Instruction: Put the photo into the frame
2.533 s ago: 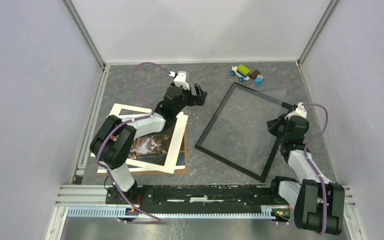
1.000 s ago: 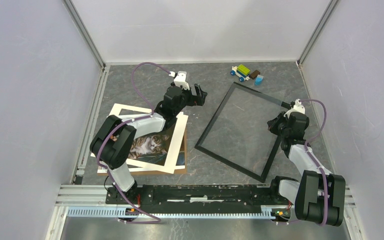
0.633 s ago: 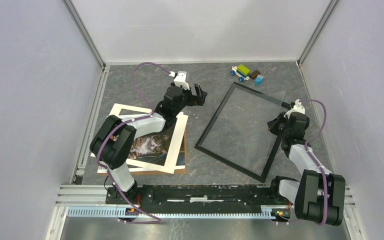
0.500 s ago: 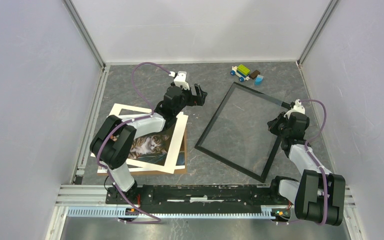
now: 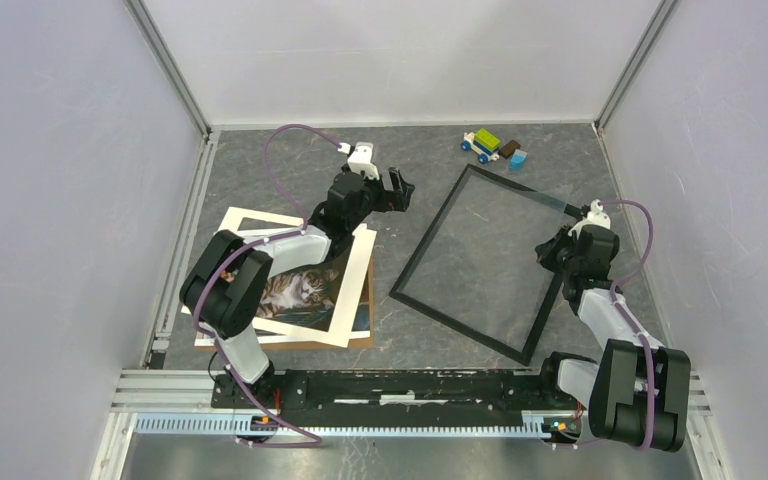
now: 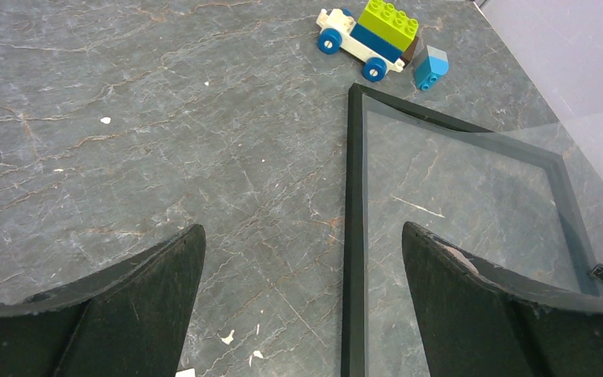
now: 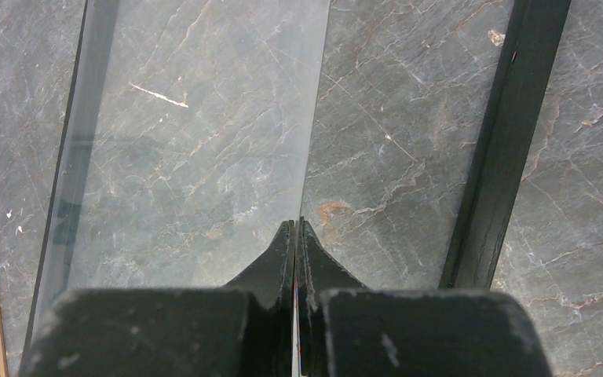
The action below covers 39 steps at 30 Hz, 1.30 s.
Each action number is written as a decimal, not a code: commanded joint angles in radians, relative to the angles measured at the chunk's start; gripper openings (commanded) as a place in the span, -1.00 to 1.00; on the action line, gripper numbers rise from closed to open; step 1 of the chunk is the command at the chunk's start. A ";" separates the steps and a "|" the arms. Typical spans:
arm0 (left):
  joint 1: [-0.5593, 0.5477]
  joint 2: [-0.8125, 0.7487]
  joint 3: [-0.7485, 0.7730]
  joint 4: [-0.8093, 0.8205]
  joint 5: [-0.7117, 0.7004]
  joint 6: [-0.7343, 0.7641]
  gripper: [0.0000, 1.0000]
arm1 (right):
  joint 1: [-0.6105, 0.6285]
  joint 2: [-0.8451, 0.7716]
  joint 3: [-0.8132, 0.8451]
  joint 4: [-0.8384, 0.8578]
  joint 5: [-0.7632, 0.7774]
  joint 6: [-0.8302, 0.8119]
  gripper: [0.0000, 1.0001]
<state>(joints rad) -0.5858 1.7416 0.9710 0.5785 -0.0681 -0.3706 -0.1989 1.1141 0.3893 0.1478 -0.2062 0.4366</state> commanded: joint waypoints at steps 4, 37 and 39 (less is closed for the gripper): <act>0.001 0.009 0.038 0.036 0.006 -0.022 1.00 | -0.006 -0.002 0.029 0.014 0.005 -0.024 -1.00; 0.001 0.008 0.037 0.035 0.006 -0.019 1.00 | -0.019 0.009 0.029 -0.001 -0.024 -0.030 -1.00; 0.001 0.009 0.037 0.035 0.006 -0.019 1.00 | -0.020 0.011 0.033 -0.009 -0.028 -0.030 -1.00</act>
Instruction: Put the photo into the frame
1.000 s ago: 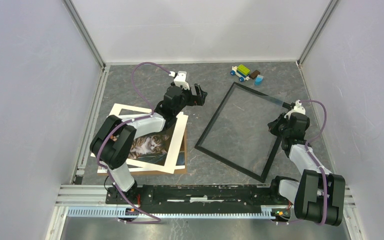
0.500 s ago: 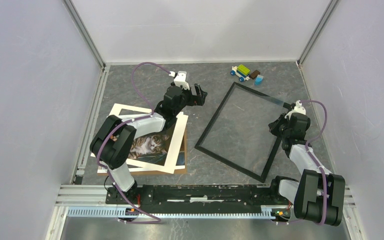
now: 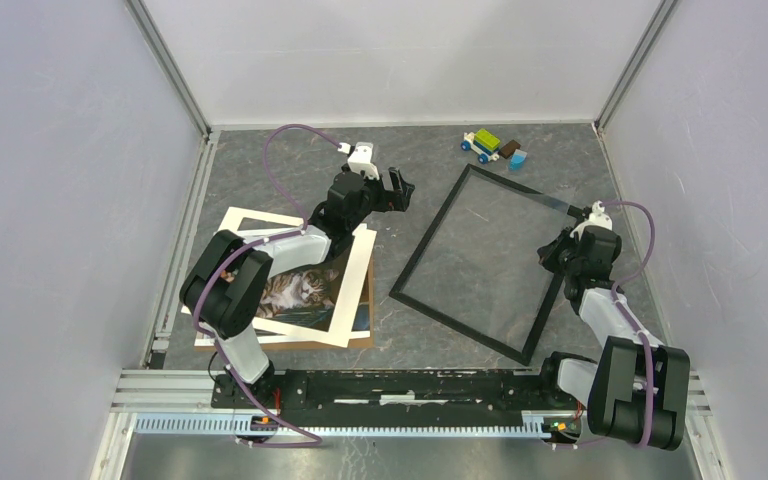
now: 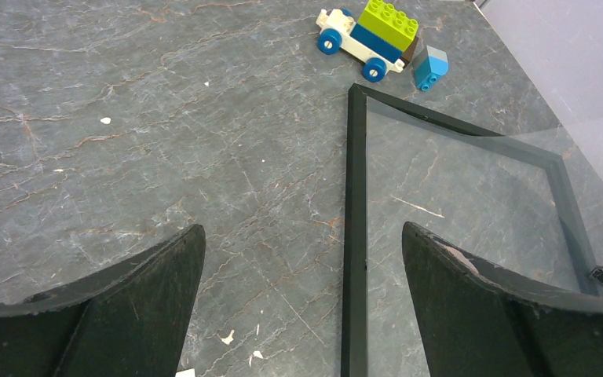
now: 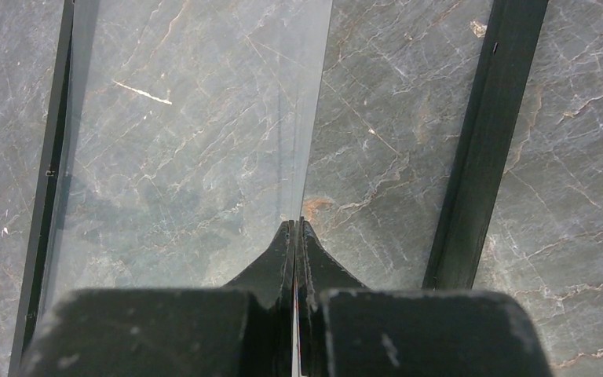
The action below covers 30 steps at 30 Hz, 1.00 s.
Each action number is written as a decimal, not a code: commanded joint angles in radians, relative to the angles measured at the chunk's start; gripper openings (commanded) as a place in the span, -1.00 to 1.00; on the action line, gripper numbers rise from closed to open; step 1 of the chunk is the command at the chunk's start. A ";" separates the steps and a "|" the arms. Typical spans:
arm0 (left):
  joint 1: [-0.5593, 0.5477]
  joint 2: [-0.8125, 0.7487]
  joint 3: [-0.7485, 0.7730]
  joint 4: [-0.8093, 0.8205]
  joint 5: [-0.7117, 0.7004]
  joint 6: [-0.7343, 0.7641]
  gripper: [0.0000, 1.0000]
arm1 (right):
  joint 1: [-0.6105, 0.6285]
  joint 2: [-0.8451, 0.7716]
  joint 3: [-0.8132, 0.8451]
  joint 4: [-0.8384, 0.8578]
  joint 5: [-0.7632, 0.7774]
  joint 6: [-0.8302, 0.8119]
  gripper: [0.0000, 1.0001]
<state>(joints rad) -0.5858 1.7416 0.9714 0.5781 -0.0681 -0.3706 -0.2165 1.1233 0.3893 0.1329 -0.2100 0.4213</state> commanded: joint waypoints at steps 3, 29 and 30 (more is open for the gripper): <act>0.001 0.010 0.036 0.035 0.007 -0.021 1.00 | -0.003 0.007 0.033 0.004 -0.028 -0.011 -1.00; 0.001 0.018 0.046 0.033 0.011 -0.022 1.00 | -0.003 -0.002 0.033 -0.035 -0.011 0.006 -1.00; 0.001 0.018 0.046 0.033 0.012 -0.022 1.00 | -0.002 -0.003 0.030 -0.036 -0.010 0.007 -1.00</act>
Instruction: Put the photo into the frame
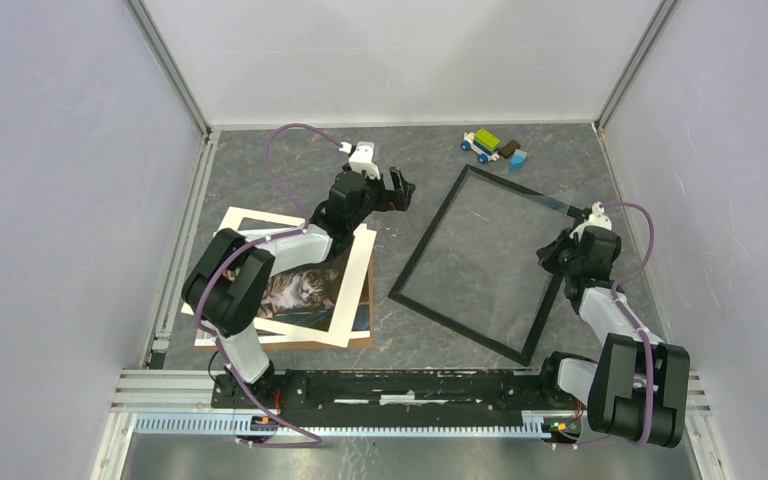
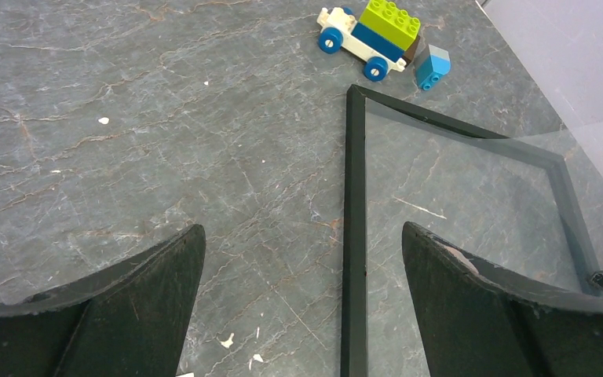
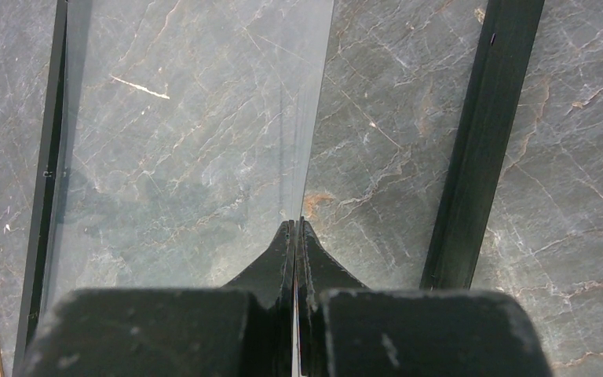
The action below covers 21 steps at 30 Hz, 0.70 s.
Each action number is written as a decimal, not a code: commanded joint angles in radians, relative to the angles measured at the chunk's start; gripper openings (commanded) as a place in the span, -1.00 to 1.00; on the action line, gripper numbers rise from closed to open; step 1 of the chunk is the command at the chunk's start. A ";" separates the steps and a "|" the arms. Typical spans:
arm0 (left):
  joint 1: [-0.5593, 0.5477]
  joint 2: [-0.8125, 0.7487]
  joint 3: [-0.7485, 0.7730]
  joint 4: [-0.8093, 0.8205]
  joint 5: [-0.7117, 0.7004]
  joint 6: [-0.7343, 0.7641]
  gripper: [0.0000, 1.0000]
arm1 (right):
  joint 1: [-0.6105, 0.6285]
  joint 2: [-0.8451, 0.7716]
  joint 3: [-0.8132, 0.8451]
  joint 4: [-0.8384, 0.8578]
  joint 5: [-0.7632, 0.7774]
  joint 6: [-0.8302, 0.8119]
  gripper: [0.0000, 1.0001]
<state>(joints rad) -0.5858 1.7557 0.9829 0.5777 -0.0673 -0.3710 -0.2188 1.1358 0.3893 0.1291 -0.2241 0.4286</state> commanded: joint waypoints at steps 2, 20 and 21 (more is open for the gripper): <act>0.002 0.004 0.034 0.033 0.011 -0.022 1.00 | 0.001 -0.017 0.030 -0.041 0.009 -0.004 -1.00; 0.002 0.002 0.032 0.036 0.012 -0.025 1.00 | 0.001 -0.004 0.005 0.034 -0.014 0.017 -1.00; 0.001 0.001 0.030 0.036 0.013 -0.026 1.00 | 0.000 -0.005 0.008 0.032 -0.014 0.017 -0.92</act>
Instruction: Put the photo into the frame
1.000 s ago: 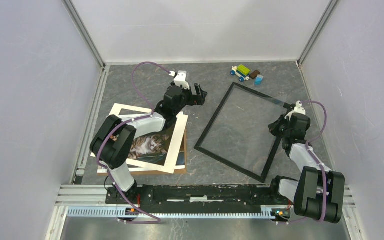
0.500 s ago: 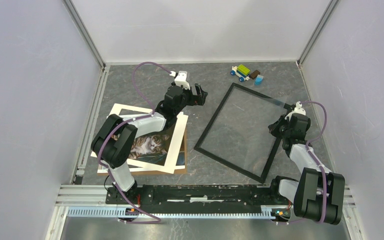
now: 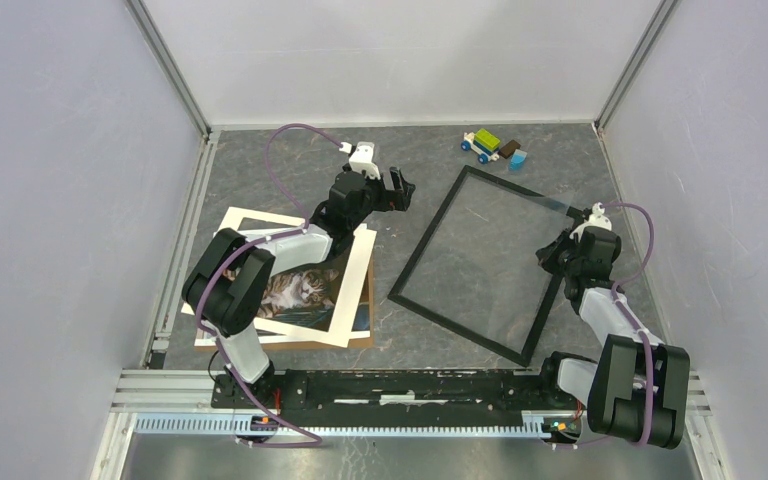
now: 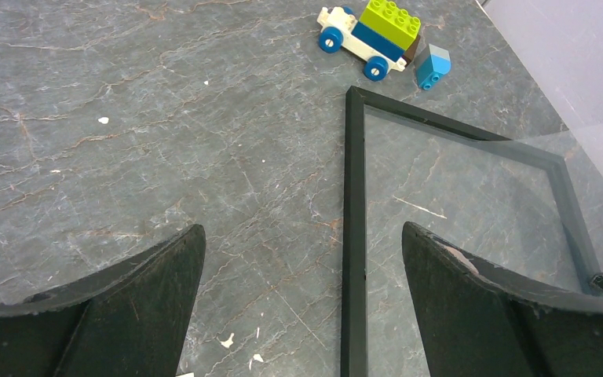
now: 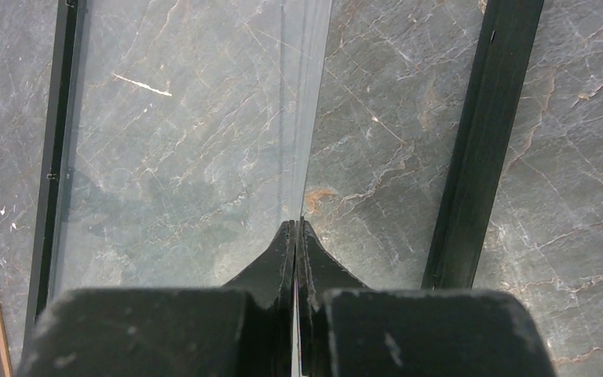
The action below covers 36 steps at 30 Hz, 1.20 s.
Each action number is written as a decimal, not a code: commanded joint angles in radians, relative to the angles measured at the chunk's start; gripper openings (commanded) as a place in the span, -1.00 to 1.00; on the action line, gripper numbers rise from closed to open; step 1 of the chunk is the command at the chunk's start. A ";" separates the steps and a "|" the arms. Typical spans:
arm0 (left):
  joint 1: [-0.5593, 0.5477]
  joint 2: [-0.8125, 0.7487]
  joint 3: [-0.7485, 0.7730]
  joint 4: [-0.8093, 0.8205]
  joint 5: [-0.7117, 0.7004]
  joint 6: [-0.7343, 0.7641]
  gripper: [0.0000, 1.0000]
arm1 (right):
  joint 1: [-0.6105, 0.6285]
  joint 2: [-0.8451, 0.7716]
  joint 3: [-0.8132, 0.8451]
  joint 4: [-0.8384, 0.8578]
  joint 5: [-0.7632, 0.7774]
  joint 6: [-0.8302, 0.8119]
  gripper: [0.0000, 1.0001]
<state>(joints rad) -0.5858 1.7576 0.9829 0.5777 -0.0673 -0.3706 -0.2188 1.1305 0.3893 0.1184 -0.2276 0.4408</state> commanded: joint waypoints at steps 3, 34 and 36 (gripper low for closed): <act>0.001 -0.003 0.030 0.036 0.012 -0.027 1.00 | 0.000 0.006 0.021 0.029 -0.010 0.004 -0.57; -0.004 -0.272 0.026 -0.252 0.166 -0.255 1.00 | 0.068 -0.072 0.225 -0.496 0.066 -0.228 0.96; -0.014 -0.304 0.009 -0.290 0.230 -0.307 1.00 | 0.104 -0.099 0.199 -0.526 0.057 -0.223 0.96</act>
<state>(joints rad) -0.5861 1.5326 0.9829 0.3843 0.0219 -0.5240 -0.1566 1.0702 0.6338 -0.3561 -0.0784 0.2321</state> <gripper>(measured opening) 0.996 0.979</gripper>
